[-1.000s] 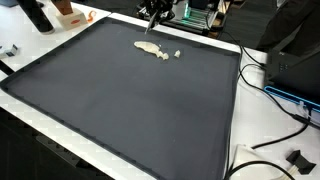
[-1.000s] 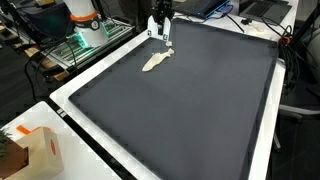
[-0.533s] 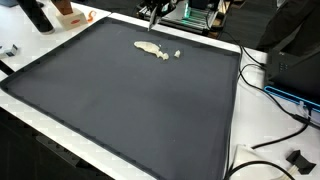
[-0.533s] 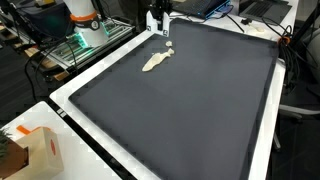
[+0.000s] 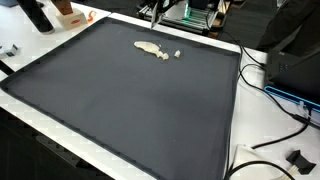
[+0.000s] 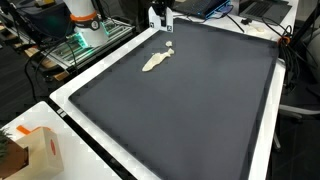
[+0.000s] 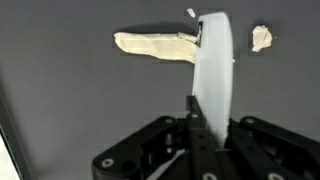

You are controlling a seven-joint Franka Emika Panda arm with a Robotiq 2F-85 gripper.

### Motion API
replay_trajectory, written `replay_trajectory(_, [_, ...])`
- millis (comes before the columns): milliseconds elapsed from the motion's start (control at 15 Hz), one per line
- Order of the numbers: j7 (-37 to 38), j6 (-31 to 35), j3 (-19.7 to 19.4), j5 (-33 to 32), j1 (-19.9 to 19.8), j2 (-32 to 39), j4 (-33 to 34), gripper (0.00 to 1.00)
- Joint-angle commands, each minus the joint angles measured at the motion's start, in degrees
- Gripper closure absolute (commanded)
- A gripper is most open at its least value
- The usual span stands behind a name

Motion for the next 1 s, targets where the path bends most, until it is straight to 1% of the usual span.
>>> replay_trajectory(0, [-0.3,0.0,0.9,0.3,-0.9,0.0,0.0,0.96])
replay_trajectory(267, [-0.3,0.0,0.9,0.3,-0.9,0.1,0.0,0.96])
replay_trajectory(333, [-1.6,1.2,0.4,1.0,-0.9,1.3,-0.1,0.99])
replay_trajectory(733, [-10.3,8.8,-0.9,5.0,-0.1,6.4,-2.2,0.99])
replay_trajectory(933, [-13.2,11.0,-1.2,6.9,-0.4,8.5,-3.4,0.99])
